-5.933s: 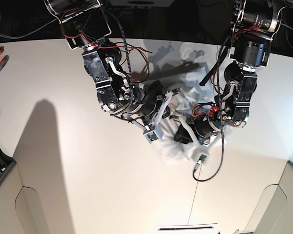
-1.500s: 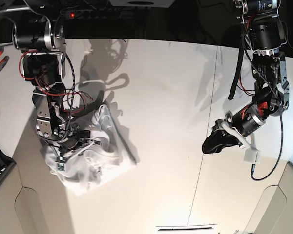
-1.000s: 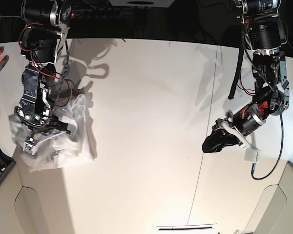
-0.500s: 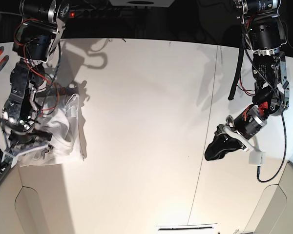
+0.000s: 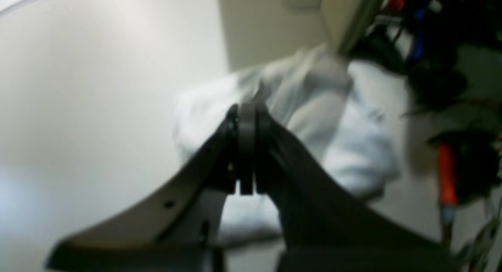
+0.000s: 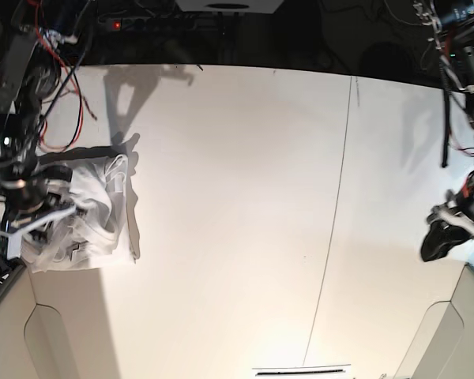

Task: Layout the t-shirt on the table in an organized manner, then fold the t-shirt properly

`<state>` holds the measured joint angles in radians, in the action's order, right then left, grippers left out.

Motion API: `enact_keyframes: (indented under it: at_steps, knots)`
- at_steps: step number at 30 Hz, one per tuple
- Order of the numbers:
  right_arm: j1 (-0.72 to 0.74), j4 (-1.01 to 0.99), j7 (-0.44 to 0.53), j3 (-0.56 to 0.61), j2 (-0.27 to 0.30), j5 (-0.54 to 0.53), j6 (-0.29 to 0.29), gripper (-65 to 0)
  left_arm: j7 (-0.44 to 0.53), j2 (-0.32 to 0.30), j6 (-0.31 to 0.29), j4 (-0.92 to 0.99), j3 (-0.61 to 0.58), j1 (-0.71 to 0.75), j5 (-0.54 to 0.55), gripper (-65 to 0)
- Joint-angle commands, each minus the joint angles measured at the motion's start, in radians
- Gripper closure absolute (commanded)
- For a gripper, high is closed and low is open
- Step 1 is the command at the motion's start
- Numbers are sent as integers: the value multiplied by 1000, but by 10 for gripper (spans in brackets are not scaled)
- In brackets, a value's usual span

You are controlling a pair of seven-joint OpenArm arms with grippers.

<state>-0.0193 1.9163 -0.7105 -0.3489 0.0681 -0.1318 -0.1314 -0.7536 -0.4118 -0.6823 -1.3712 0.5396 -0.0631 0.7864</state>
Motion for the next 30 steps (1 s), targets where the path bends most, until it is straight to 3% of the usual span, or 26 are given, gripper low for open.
enact_keyframes:
  at_steps: [1,5,8,12,14,17,22,27,28,30]
  knots:
    - [-27,49,10,0,18,-23,-12,0,-27,-41,-16,-17,20,22,47,-165]
    - [-209,169,-56,-1,57,-56,-72,0,-205,-138,-16,-17,103,194,211,-164]
    - [-351,266,-142,-5,95,-55,-113,0,-369,-193,-16,-17,228,362,402,-163]
    - [-544,363,-169,-52,133,-56,-121,0,-575,-220,-16,-17,412,573,679,-163]
    - [-621,390,-169,-90,137,-56,-122,0,-643,-219,-16,-17,483,670,697,-163]
    - [-713,401,-171,-148,137,-69,-153,0,-642,-215,-16,-17,542,814,697,-163]
    - [-831,387,-189,-212,139,-169,-196,0,-642,-205,-16,-17,525,1006,697,-163]
    - [-896,241,-191,-212,211,-304,-279,0,-619,-203,-16,-17,365,1137,697,-163]
    - [-895,184,-191,-212,227,-336,-290,0,-586,-203,-16,-16,312,1152,693,-163]
    - [-892,54,-169,-212,254,-393,-320,0,-468,-203,-16,-11,194,1171,568,-163]
